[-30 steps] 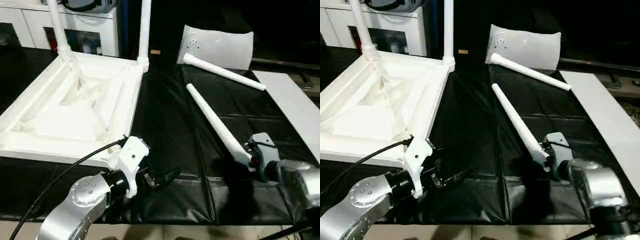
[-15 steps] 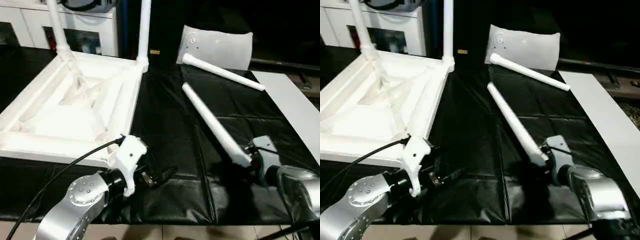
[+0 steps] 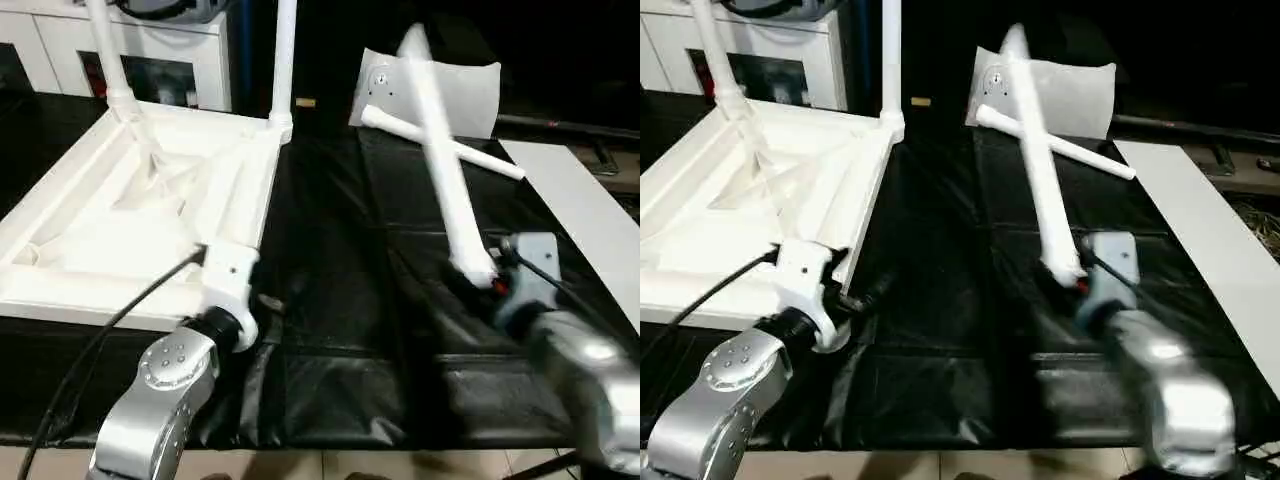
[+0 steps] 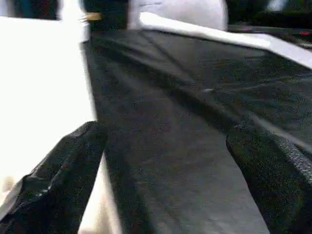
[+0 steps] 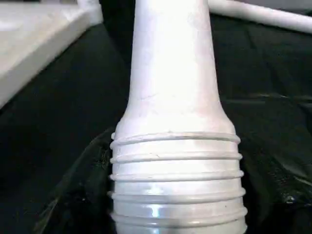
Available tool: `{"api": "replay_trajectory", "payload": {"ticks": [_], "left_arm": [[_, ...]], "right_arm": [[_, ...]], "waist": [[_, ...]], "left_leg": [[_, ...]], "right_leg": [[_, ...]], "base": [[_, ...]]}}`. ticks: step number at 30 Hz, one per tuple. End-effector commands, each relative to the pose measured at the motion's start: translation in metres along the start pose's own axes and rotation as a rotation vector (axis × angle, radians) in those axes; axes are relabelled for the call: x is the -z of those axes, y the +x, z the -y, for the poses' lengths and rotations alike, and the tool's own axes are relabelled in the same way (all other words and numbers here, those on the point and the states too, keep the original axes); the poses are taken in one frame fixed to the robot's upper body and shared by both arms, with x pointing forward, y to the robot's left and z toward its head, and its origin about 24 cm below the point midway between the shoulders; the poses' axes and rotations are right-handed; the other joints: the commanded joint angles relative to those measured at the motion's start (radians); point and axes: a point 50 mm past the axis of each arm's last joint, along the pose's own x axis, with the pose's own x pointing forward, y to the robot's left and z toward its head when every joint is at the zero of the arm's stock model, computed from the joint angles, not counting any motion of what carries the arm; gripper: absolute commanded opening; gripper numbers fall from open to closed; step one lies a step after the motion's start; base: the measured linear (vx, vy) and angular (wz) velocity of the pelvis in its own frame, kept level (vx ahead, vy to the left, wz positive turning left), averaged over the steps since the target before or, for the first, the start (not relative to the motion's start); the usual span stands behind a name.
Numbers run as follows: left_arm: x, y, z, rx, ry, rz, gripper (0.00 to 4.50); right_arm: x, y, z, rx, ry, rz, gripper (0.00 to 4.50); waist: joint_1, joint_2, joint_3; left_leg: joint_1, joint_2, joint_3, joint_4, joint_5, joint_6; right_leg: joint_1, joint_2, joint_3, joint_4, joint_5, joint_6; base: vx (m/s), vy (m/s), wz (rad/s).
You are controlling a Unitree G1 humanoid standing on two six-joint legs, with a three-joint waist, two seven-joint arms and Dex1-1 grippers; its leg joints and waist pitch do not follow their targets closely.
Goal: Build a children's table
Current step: Pick table leg
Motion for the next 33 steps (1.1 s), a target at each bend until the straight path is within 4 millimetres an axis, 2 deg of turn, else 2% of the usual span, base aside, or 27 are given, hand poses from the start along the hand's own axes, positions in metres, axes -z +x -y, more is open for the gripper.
{"api": "replay_trajectory", "payload": {"ticks": [1, 2, 4, 5, 6, 8, 9, 10, 11, 12, 13, 14, 15, 16, 17, 18, 19, 20, 21, 22, 23, 24, 26, 28, 30, 32, 33], "left_arm": [[-0.003, 0.003, -0.001, -0.029, 0.013, 0.016, 4.5], [-0.004, 0.003, -0.001, -0.029, 0.015, 0.017, 4.5], [-0.004, 0.005, -0.001, -0.045, 0.009, 0.028, 4.5], [-0.004, 0.005, -0.001, -0.045, 0.008, 0.028, 4.5], [-0.004, 0.006, -0.001, -0.054, 0.009, 0.029, 4.5], [-0.004, 0.006, -0.002, -0.058, 0.012, 0.028, 4.5], [-0.003, 0.006, -0.002, -0.06, 0.012, 0.027, 4.5], [-0.003, 0.007, -0.002, -0.066, 0.012, 0.028, 4.5], [-0.003, 0.007, -0.002, -0.068, 0.012, 0.029, 4.5], [-0.003, 0.007, -0.002, -0.071, 0.012, 0.029, 4.5], [-0.003, 0.006, -0.002, -0.073, 0.012, 0.029, 4.5], [-0.003, 0.006, -0.002, -0.075, 0.011, 0.029, 4.5], [-0.003, 0.006, -0.002, -0.086, 0.012, 0.032, 4.5], [-0.003, 0.006, -0.003, -0.091, 0.013, 0.036, 4.5], [-0.002, 0.006, -0.004, -0.102, -0.002, 0.023, 4.5], [-0.001, 0.007, -0.004, -0.11, -0.014, 0.014, 4.5], [-0.001, 0.007, -0.005, -0.115, -0.017, 0.014, 4.5], [-0.003, 0.007, -0.005, -0.111, -0.02, 0.03, 4.5], [-0.004, 0.006, -0.005, -0.109, -0.015, 0.038, 4.5], [-0.006, 0.006, -0.006, -0.115, -0.017, 0.046, 4.5], [-0.008, 0.007, -0.007, -0.12, -0.028, 0.066, 4.5], [-0.01, 0.007, -0.008, -0.125, -0.035, 0.079, 4.5], [-0.012, 0.006, -0.01, -0.127, -0.033, 0.095, 4.5], [-0.012, 0.006, -0.011, -0.131, -0.029, 0.09, 4.5], [-0.011, 0.006, -0.011, -0.13, -0.029, 0.084, 4.5], [-0.011, 0.005, -0.011, -0.128, -0.03, 0.084, 4.5], [-0.01, 0.005, -0.01, -0.127, -0.031, 0.082, 4.5]], "right_arm": [[-0.002, -0.003, -0.002, 0.037, -0.011, 0.016, 2.77], [-0.002, -0.003, -0.002, 0.038, -0.009, 0.015, 2.77], [0.001, -0.002, -0.007, 0.067, 0.019, 0.015, 2.77], [0.001, -0.002, -0.007, 0.067, 0.016, 0.016, 2.77], [0.001, -0.003, -0.009, 0.065, -0.024, 0.016, 2.77], [0.002, -0.002, -0.01, 0.069, -0.042, 0.001, 2.77], [0.003, -0.002, -0.008, 0.082, -0.055, -0.008, 2.77], [0.004, -0.002, -0.006, 0.101, -0.078, -0.023, 2.77], [0.005, -0.002, -0.005, 0.107, -0.089, -0.031, 2.77], [0.005, -0.002, -0.004, 0.113, -0.097, -0.036, 2.77], [0.005, -0.002, -0.003, 0.117, -0.102, -0.039, 2.77], [0.005, -0.002, -0.003, 0.118, -0.105, -0.04, 2.77], [0.005, -0.002, -0.001, 0.129, -0.111, -0.044, 2.77], [0.005, -0.003, -0.001, 0.133, -0.113, -0.044, 2.77], [0.005, -0.003, -0.001, 0.137, -0.098, -0.042, 2.77], [0.005, -0.003, -0.001, 0.139, -0.086, -0.04, 2.77], [0.004, -0.003, -0.001, 0.141, -0.072, -0.035, 2.77], [0.004, -0.002, -0.001, 0.133, -0.058, -0.034, 2.77], [0.004, -0.002, -0.003, 0.123, -0.06, -0.036, 2.77], [0.004, -0.002, -0.004, 0.119, -0.07, -0.038, 2.77], [0.005, -0.002, -0.005, 0.117, -0.076, -0.041, 2.77], [0.005, -0.002, -0.005, 0.117, -0.079, -0.043, 2.77], [0.007, -0.002, -0.006, 0.12, -0.078, -0.043, 2.77], [0.007, -0.002, -0.007, 0.121, -0.073, -0.044, 2.77], [0.008, -0.002, -0.007, 0.122, -0.072, -0.044, 2.77], [0.008, -0.003, -0.007, 0.122, -0.072, -0.043, 2.77], [0.008, -0.003, -0.007, 0.122, -0.072, -0.042, 2.77]], "waist": [[-0.008, 0.018, -0.045], [-0.022, 0.029, -0.045], [-0.046, 0.049, -0.045], [-0.049, 0.049, -0.046], [-0.057, 0.048, -0.05], [-0.055, 0.036, -0.043], [-0.042, 0.009, -0.045], [-0.021, -0.029, -0.051], [-0.018, -0.018, -0.049], [-0.026, -0.023, -0.042], [-0.024, -0.027, -0.047], [-0.028, -0.003, -0.054], [-0.031, 0.048, -0.068], [-0.04, 0.067, -0.078], [-0.054, 0.042, -0.088], [-0.045, 0.047, -0.084], [-0.05, 0.046, -0.074], [-0.041, 0.011, -0.072], [-0.024, 0.005, -0.069], [0.01, -0.019, -0.073], [0.011, -0.03, -0.086], [0.012, -0.036, -0.08], [0.009, -0.027, -0.067], [-0.002, -0.01, -0.055], [-0.014, -0.005, -0.051], [-0.023, 0.007, -0.046], [-0.044, 0.029, -0.034]], "left_leg": [[0.008, 0.079, -0.028, -0.089, -0.116, -0.01], [0.023, 0.112, -0.055, -0.109, -0.16, -0.023], [0.046, 0.239, -0.131, -0.17, -0.155, 0.09], [0.051, 0.254, -0.139, -0.177, -0.139, 0.13], [0.028, 0.209, -0.183, -0.176, -0.124, 0.261], [0.009, 0.171, -0.163, -0.162, -0.138, 0.349], [-0.048, 0.022, -0.083, -0.051, -0.209, 0.27], [-0.035, -0.052, 0.02, 0.184, -0.213, 0.178], [-0.045, -0.046, 0.027, 0.2, -0.192, 0.154], [-0.038, -0.06, 0.036, 0.195, -0.204, 0.144], [-0.04, -0.059, 0.034, 0.169, -0.227, 0.149], [-0.027, -0.04, 0.018, 0.101, -0.21, 0.175], [0.038, 0.075, -0.042, -0.006, -0.085, 0.209], [0.077, 0.292, -0.18, -0.086, 0.018, 0.256], [0.106, 0.393, -0.223, -0.104, 0.151, 0.31], [0.109, 0.331, -0.185, -0.077, 0.27, 0.341], [0.087, 0.226, -0.125, -0.048, 0.445, 0.475], [0.019, 0.078, -0.021, -0.012, 0.381, 0.48], [-0.053, -0.029, 0.003, 0.026, 0.137, 0.377], [-0.036, 0.007, -0.015, 0.041, -0.021, 0.172], [-0.043, 0.019, -0.019, 0.019, -0.009, 0.103], [-0.049, 0.008, -0.015, -0.012, -0.002, 0.023], [-0.039, 0.005, -0.005, -0.024, -0.063, -0.012], [-0.016, 0.012, 0.001, -0.031, -0.232, -0.07], [0.014, 0.009, 0.0, -0.033, -0.353, -0.067], [0.038, 0.015, -0.007, -0.042, -0.439, -0.058], [0.064, 0.049, -0.031, -0.081, -0.569, -0.022]], "right_leg": [[0.028, -0.09, 0.056, -0.087, -0.162, -0.124], [0.027, -0.066, 0.033, -0.082, -0.148, -0.124], [0.009, -0.077, 0.0, -0.01, -0.097, -0.14], [-0.001, -0.079, -0.004, 0.012, -0.095, -0.145], [0.008, -0.083, -0.007, 0.028, -0.109, -0.204], [0.016, -0.1, -0.004, 0.002, -0.108, -0.334], [0.047, -0.121, -0.014, -0.109, -0.308, -0.475], [0.04, -0.158, -0.032, -0.199, -0.558, -0.418], [0.048, -0.161, -0.031, -0.195, -0.591, -0.383], [0.021, -0.114, -0.013, -0.187, -0.531, -0.297], [0.044, -0.109, -0.004, -0.175, -0.479, -0.264], [0.069, -0.095, -0.01, -0.185, -0.41, -0.182], [0.057, -0.051, -0.074, -0.178, -0.302, -0.055], [0.015, -0.058, -0.11, -0.038, -0.245, 0.033], [-0.096, -0.094, -0.066, 0.155, -0.294, 0.104], [-0.142, -0.1, -0.033, 0.189, -0.246, 0.067], [-0.152, -0.119, 0.028, 0.157, -0.07, -0.019], [-0.081, -0.092, 0.047, 0.024, 0.103, -0.07], [-0.009, -0.126, 0.064, -0.086, -0.073, -0.086], [-0.006, -0.201, 0.111, -0.123, -0.442, 0.059], [0.012, -0.175, 0.107, -0.1, -0.473, 0.13], [0.016, -0.128, 0.084, -0.099, -0.478, 0.225], [-0.004, -0.104, 0.078, -0.113, -0.533, 0.252], [-0.02, -0.085, 0.05, -0.129, -0.776, 0.198], [-0.029, -0.061, 0.013, -0.142, -0.835, 0.154], [-0.033, -0.048, -0.011, -0.145, -0.805, 0.113], [-0.008, -0.043, -0.054, -0.146, -0.675, 0.045]], "base": [[0.0, 0.0, 0.0], [0.0, 0.0, 0.0], [-0.001, -0.029, 0.04], [-0.001, -0.058, 0.09], [-0.005, -0.109, 0.15], [-0.004, -0.161, 0.27], [-0.048, -0.192, 0.34], [-0.072, -0.195, 0.28], [-0.072, -0.195, 0.28], [-0.041, -0.189, 0.2], [-0.025, -0.179, 0.14], [-0.025, -0.179, 0.14], [-0.025, -0.18, 0.13], [-0.029, -0.213, 0.09], [-0.029, -0.213, 0.09], [-0.021, -0.192, 0.03], [-0.048, -0.154, 0.04], [-0.048, -0.154, 0.04], [-0.102, -0.196, -0.14], [-0.111, -0.233, -0.16], [-0.111, -0.233, -0.16], [-0.077, -0.221, -0.05], [-0.066, -0.182, -0.05], [-0.067, -0.083, -0.07], [-0.07, -0.031, -0.07], [-0.065, 0.053, -0.08], [-0.041, 0.103, -0.13]]}}
